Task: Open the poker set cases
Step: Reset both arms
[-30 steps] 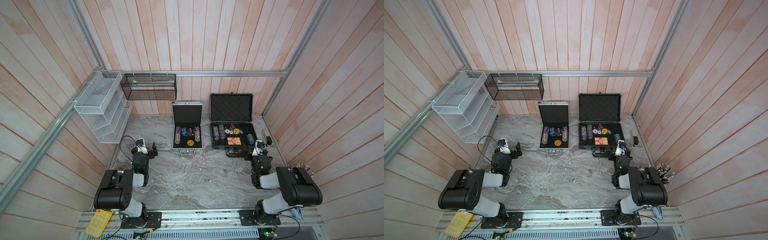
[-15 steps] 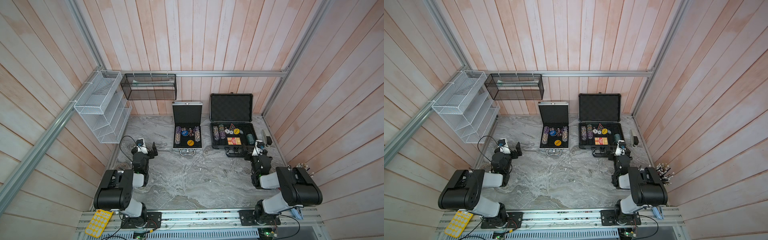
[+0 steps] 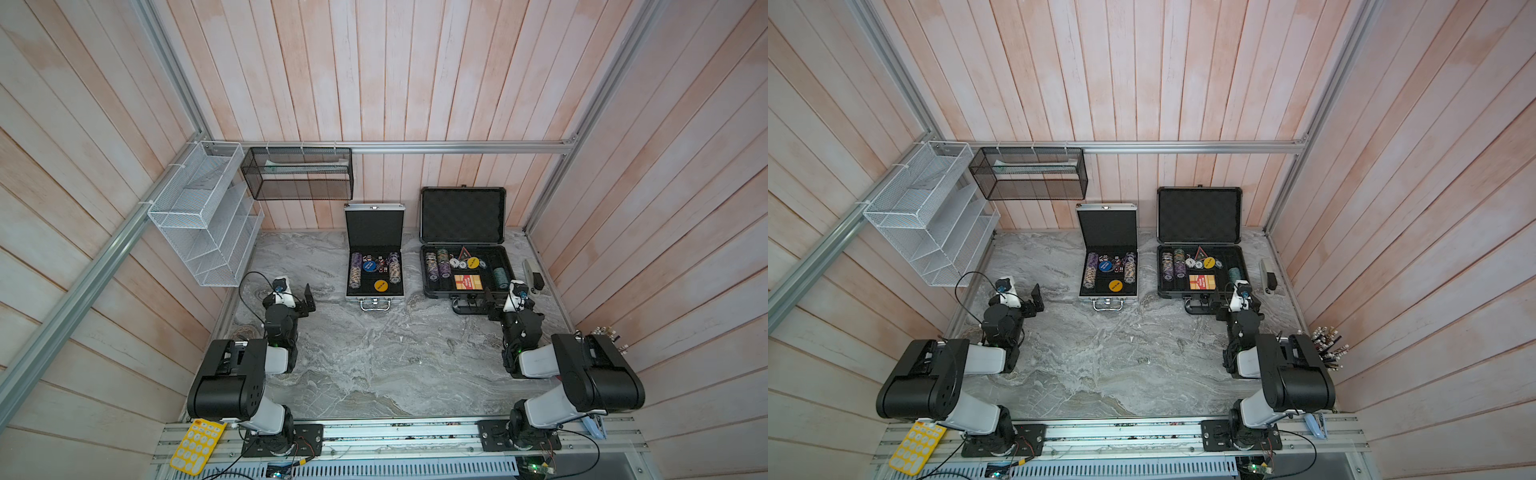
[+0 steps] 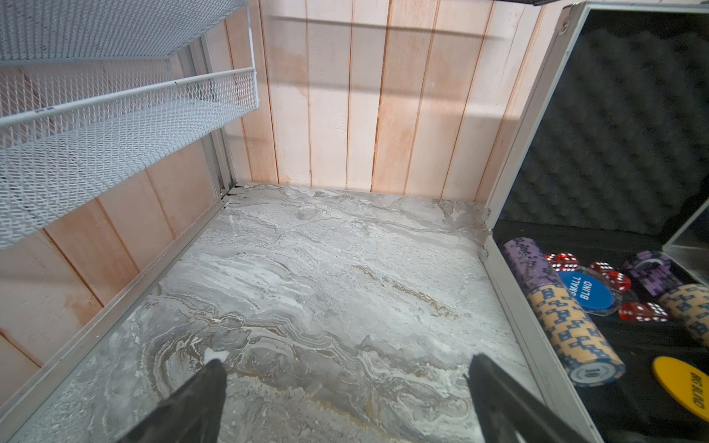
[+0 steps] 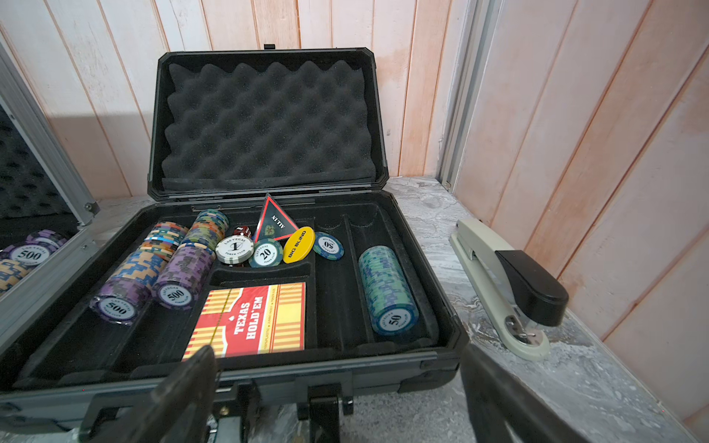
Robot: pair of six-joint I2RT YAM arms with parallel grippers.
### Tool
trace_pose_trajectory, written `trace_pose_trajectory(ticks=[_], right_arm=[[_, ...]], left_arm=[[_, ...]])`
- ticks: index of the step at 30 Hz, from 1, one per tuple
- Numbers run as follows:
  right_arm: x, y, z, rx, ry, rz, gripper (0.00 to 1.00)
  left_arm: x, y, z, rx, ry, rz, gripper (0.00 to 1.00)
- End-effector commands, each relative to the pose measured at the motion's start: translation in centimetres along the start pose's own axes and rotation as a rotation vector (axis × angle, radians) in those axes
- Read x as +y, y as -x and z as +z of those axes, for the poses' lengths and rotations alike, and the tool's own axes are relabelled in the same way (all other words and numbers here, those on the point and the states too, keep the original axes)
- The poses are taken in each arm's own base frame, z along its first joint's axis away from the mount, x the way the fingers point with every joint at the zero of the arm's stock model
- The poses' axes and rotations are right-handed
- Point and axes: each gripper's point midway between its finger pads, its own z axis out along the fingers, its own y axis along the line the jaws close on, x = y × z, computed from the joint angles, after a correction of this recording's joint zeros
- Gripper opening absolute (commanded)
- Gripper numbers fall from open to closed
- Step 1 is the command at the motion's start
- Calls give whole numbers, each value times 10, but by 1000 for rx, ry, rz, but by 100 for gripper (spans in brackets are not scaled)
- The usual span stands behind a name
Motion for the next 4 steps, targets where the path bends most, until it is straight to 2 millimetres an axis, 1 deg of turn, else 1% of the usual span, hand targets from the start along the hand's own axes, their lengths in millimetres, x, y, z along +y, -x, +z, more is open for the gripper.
trace_pose_trajectory(ticks=[1,4], right_arm=[[3,2,4,1,4,-13,99],[3,2,4,-1,3,-15,99]], left_arm=[[-1,-3,-1,1,-9,10,100],[-1,-3,-1,0,-9,11,100]])
